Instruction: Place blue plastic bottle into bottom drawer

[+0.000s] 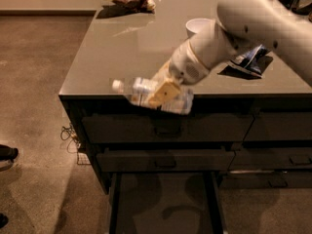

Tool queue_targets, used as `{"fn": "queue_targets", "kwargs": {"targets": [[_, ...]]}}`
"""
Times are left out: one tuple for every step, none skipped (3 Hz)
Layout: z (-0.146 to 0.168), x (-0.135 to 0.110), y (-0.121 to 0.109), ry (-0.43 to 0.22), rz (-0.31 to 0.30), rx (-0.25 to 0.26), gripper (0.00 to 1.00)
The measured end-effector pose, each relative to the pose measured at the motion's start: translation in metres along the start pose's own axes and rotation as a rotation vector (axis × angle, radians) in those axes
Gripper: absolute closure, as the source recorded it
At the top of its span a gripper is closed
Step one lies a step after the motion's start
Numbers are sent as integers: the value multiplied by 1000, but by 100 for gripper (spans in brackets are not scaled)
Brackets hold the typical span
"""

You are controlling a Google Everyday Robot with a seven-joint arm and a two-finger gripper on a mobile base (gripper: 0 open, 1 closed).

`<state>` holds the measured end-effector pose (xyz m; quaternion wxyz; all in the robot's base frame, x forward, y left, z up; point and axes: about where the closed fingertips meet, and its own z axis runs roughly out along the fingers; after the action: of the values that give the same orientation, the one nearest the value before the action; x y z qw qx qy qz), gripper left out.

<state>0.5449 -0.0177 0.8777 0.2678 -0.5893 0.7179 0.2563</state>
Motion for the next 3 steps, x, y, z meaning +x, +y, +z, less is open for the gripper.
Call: {"fn": "queue_targets", "kwargs": {"targets": [[41, 37, 33, 5, 73, -53, 100], [109, 84, 68, 12, 155, -99, 100], [109, 84, 68, 13, 155, -99, 100]]}}
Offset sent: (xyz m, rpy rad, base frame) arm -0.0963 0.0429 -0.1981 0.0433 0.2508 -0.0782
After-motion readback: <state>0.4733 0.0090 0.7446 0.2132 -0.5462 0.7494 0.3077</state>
